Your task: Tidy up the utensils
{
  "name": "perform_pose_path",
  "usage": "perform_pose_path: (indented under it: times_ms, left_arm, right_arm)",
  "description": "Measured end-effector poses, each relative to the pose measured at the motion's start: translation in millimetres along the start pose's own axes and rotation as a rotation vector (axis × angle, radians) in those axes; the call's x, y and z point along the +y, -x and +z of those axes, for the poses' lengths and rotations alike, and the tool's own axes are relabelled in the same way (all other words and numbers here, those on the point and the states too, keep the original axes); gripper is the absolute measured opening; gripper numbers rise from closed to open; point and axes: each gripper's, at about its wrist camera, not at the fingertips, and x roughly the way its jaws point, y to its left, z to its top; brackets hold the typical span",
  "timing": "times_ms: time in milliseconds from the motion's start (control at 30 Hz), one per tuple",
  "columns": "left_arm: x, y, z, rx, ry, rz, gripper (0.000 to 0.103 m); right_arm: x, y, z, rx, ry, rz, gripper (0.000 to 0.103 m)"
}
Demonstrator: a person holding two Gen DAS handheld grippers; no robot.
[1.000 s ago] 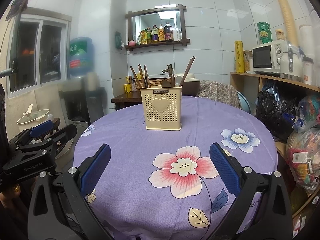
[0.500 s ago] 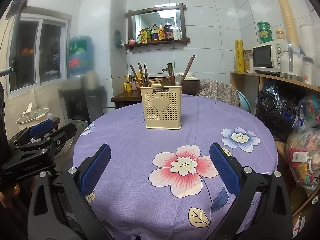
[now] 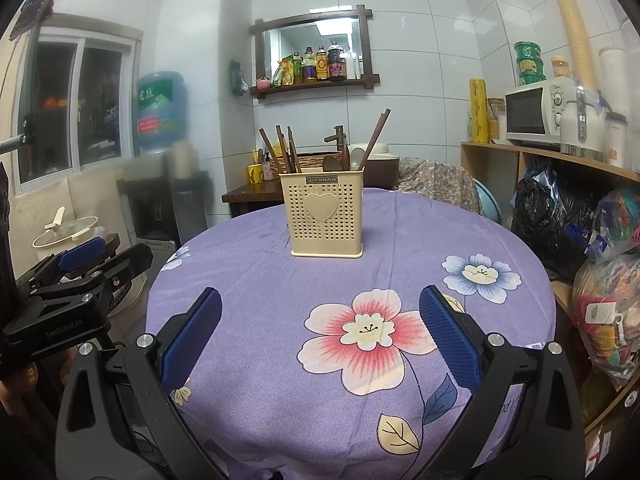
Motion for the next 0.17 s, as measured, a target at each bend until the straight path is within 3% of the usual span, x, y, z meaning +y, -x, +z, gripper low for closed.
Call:
perform_pose_path:
  times_ms: [167]
  left_arm:
    - [1.0, 0.3, 0.9, 0.002, 0.004, 0.004, 0.098]
  right_arm:
    - [0.7, -1.3, -1.4, 0.003, -0.003, 0.0, 0.097]
